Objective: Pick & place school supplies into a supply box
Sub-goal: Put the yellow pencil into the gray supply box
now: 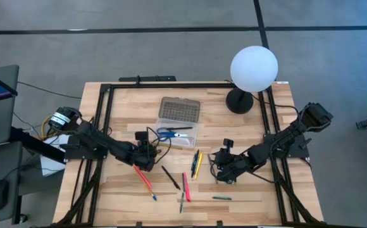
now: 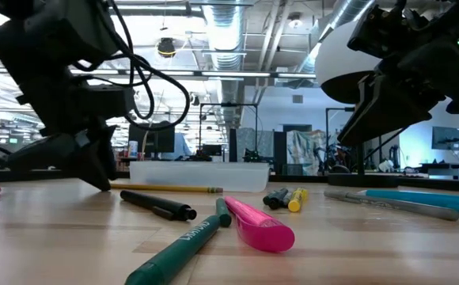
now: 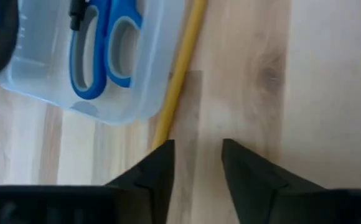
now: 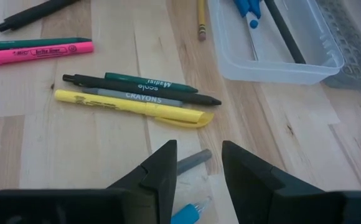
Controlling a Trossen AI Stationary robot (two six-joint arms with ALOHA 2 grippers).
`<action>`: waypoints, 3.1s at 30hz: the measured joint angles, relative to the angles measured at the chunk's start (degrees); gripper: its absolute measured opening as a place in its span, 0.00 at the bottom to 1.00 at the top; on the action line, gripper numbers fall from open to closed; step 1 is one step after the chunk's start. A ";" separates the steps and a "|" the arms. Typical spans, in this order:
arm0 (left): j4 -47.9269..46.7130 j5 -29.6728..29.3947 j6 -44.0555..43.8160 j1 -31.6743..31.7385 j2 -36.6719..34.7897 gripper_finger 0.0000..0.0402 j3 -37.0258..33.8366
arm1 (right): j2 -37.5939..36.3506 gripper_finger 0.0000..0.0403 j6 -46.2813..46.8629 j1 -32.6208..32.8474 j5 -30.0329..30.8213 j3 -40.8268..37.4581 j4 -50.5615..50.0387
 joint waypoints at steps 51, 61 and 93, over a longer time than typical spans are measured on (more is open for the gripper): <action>-0.32 29.48 9.05 11.78 -3.49 0.47 -0.24 | 0.02 0.30 0.00 0.00 -0.04 -0.04 -0.41; 2.16 28.84 4.07 4.04 -3.42 0.47 -0.33 | 0.02 0.30 0.00 0.00 -0.04 -0.04 -0.41; -1.33 24.36 1.42 0.26 -2.61 0.19 2.84 | 0.04 0.30 0.00 0.00 -0.04 -0.04 -0.15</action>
